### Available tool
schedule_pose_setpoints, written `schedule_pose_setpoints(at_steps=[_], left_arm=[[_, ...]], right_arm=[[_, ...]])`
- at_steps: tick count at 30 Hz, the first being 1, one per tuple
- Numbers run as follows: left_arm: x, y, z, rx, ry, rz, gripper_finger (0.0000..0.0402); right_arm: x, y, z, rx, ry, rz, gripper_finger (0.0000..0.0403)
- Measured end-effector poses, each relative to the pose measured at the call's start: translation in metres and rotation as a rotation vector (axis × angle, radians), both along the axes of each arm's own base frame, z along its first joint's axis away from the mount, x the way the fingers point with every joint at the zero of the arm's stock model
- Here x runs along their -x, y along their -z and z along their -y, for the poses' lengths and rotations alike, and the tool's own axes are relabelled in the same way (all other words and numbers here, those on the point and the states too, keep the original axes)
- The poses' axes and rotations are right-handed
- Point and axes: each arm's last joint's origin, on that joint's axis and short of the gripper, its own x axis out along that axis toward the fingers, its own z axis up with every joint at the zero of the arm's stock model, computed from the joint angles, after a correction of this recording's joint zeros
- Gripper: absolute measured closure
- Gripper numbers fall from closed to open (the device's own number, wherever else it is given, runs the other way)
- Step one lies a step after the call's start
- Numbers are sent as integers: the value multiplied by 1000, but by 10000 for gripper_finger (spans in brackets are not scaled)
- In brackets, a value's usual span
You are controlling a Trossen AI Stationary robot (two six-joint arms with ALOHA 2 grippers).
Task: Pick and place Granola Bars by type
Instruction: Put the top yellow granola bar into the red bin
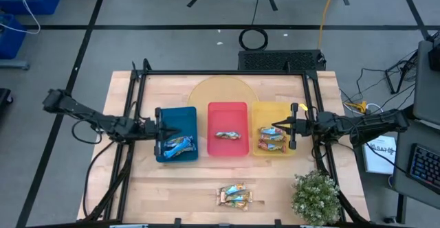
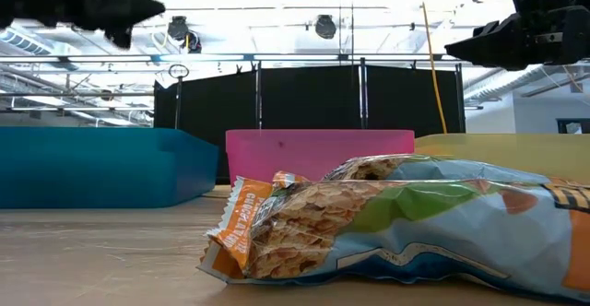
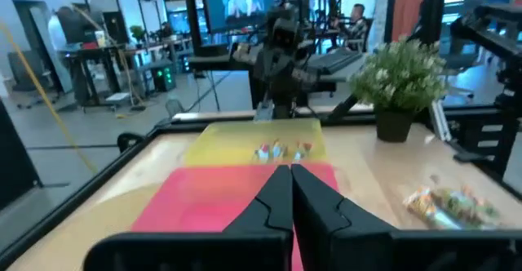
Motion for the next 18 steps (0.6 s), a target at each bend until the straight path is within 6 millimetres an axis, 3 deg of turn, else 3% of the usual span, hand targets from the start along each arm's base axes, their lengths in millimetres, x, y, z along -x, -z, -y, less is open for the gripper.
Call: schedule_pose_setpoints(at_steps=[4,9,14,18], left_arm=[[5,21,-3,6,-44,-18,397],[6,25,-5,22,-82,-19,391],[6,20,-5,50,-81,34,362],[6,18,-4,69,-75,55,346]], right_arm=[[0,-3,2,-9,85,33,403],[-6,-16,4,33,181,-29,403],[-29,-61,-7,26,205,-159,403],[-65,-94,-33,-13,143,-357,403]])
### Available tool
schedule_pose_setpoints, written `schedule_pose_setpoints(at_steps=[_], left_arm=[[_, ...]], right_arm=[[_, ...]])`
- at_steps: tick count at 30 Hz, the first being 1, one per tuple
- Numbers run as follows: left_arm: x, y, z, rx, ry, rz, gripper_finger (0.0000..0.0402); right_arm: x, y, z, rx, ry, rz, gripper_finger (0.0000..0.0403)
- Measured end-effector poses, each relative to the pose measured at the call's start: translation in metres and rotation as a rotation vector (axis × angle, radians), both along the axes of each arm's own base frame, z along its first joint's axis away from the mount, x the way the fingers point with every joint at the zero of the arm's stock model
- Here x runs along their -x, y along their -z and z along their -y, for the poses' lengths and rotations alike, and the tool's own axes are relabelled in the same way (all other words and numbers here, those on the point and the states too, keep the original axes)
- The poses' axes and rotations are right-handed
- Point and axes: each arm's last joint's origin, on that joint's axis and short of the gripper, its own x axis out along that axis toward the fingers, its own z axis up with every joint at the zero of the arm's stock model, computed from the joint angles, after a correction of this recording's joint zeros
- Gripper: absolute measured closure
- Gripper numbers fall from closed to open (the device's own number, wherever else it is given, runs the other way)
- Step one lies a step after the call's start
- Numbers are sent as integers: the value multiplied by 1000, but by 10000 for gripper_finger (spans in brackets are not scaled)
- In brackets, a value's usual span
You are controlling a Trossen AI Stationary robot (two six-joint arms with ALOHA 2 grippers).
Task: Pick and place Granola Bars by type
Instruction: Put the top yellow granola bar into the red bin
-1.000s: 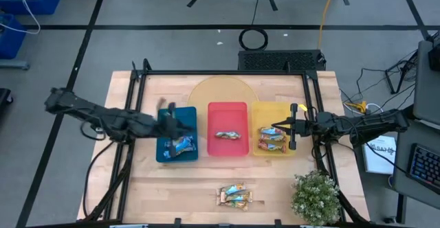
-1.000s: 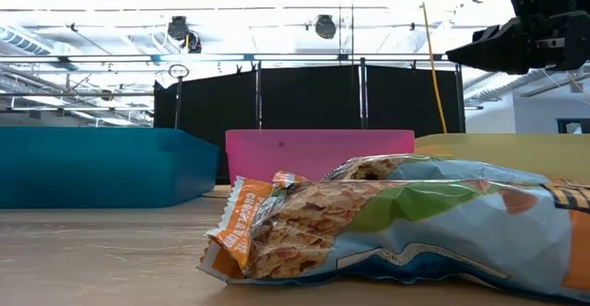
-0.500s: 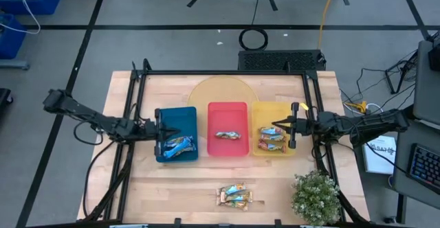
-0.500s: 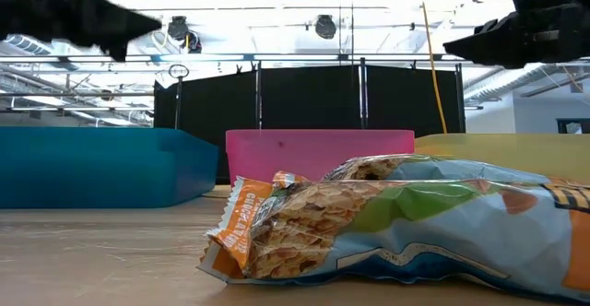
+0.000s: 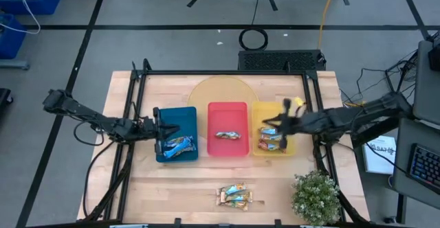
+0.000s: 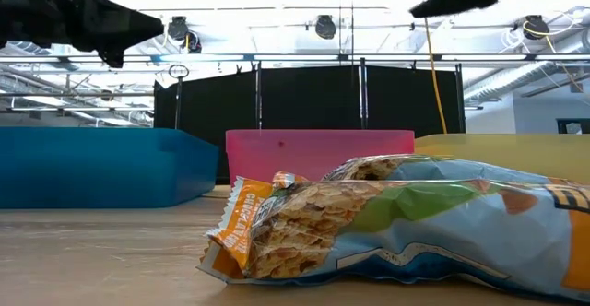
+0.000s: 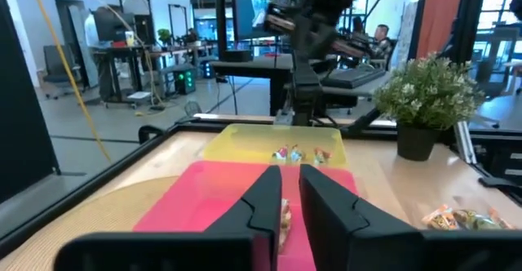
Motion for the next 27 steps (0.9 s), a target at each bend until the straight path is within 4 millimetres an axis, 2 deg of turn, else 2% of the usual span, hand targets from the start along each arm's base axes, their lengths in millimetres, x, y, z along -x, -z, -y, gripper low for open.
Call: schedule_pose_setpoints(at_steps=[3,8,11,14,20,23,27], left_arm=[[-1,1,0,2,-8,-4,342],[-1,2,0,-6,-5,-18,342],[-1,2,0,-5,-5,-14,341],[-1,3,0,-7,-3,-23,341],[-1,3,2,-39,48,-28,341],[-1,2,2,-55,48,-17,341],[-1,1,2,-91,46,-19,341]], right_arm=[[-33,-2,-31,11,-2,-186,403],[-83,11,-91,48,-25,-361,403],[-103,24,-124,41,-104,-433,403],[-115,37,-149,-9,-211,-478,403],[-131,65,-166,-127,-346,-554,394],[-131,79,-170,-146,-381,-626,363],[-134,85,-168,-107,-324,-595,299]])
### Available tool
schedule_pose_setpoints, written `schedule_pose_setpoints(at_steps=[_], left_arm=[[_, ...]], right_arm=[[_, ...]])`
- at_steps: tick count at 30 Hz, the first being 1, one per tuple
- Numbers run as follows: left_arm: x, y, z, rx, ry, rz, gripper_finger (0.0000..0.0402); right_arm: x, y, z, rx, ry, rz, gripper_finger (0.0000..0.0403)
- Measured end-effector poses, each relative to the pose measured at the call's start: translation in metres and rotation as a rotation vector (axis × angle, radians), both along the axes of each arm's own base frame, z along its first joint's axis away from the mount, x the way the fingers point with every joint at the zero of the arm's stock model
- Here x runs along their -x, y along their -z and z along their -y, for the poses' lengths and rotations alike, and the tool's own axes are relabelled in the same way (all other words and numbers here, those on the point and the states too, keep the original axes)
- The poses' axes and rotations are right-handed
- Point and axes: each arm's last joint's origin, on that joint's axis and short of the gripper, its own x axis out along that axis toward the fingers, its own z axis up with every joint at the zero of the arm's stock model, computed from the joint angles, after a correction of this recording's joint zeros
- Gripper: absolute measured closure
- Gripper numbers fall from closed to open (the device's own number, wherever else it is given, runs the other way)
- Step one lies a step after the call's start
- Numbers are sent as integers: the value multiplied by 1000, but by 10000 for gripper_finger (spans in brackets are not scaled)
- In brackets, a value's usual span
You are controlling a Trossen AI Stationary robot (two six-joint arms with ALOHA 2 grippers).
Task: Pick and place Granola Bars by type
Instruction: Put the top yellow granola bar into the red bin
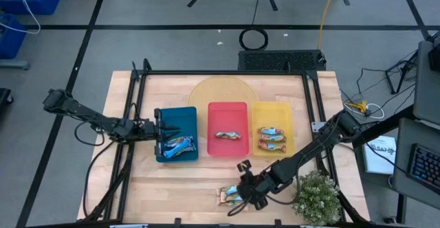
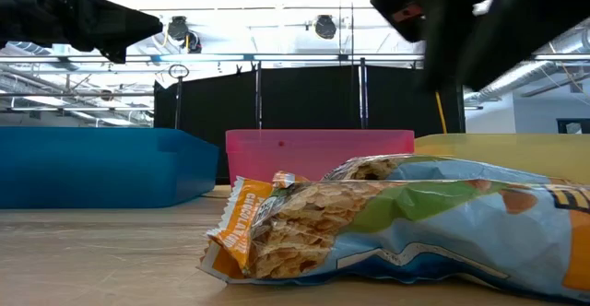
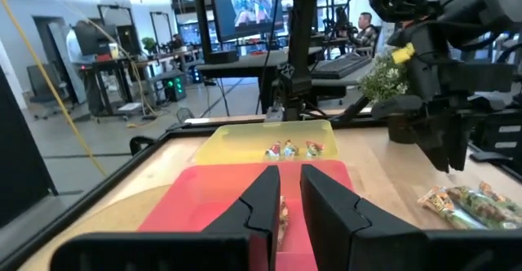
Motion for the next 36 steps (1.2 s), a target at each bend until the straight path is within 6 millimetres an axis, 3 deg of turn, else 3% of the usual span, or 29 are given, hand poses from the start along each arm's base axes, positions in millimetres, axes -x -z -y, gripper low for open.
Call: schedule_pose_setpoints(at_steps=[4,8,19,36], left_arm=[[0,0,0,-19,-1,-2,341],[0,0,0,-21,-2,-2,341],[0,0,0,-8,-1,-2,341],[0,1,0,4,0,-11,341]], right_arm=[[-3,6,5,-10,10,26,239],[-2,16,11,-20,35,23,215],[5,45,16,-137,38,86,235],[12,68,20,-167,61,95,239]])
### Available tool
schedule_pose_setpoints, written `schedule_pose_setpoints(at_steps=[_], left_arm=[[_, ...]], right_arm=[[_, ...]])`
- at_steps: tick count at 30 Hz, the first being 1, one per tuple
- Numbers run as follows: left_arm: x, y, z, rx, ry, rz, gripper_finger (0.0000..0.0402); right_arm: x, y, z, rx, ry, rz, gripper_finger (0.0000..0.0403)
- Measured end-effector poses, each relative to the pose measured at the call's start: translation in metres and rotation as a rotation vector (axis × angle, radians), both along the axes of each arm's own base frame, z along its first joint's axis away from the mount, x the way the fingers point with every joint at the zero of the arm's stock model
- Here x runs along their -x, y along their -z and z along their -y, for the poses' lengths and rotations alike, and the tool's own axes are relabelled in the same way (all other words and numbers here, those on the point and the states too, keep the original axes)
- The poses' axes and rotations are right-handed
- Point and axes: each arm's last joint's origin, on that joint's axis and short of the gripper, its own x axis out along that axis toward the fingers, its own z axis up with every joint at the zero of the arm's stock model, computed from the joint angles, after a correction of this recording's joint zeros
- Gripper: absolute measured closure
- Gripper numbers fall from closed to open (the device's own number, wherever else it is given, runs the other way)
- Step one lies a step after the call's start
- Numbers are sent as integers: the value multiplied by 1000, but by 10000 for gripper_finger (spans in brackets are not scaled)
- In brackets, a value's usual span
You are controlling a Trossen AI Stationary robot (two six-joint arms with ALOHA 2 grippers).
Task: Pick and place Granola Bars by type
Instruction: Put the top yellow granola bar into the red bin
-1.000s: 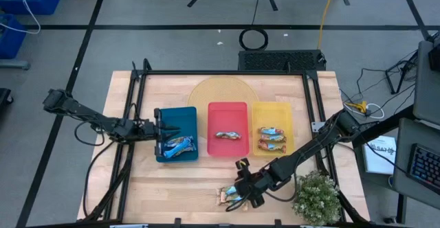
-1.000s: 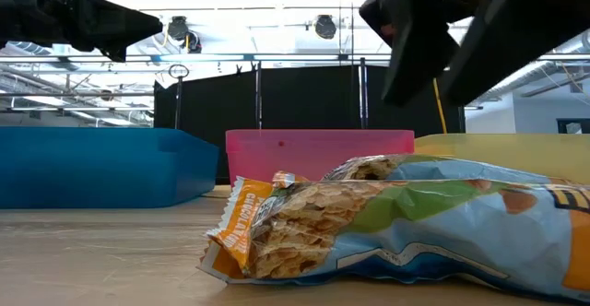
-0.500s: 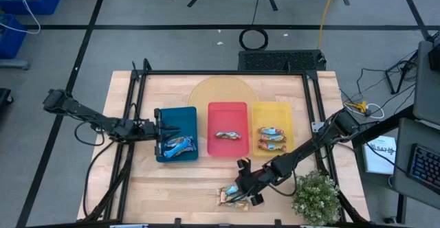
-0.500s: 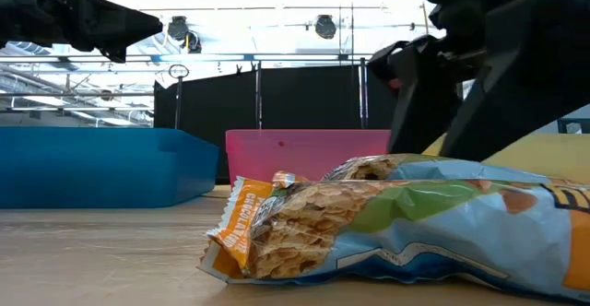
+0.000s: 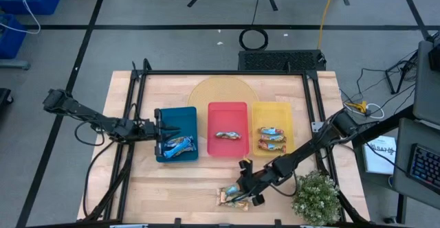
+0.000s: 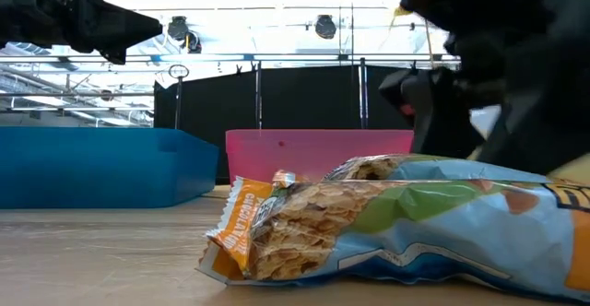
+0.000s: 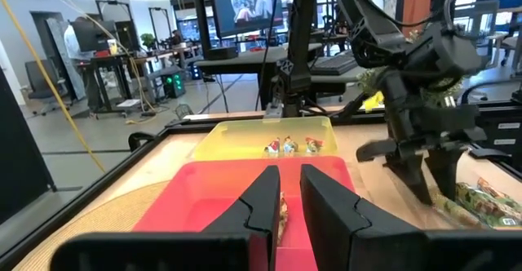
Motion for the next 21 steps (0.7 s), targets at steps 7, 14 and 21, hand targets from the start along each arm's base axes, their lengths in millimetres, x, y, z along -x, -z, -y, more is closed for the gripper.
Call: schedule_pose_setpoints(at_steps=[7,14,21], left_arm=[[0,1,0,22,1,-11,341],[0,1,0,20,1,-11,341],[0,1,0,17,0,-12,341]], right_arm=[[-9,21,-2,0,-22,12,245],[-11,14,3,-2,-20,31,311],[-11,-22,12,17,-32,137,374]])
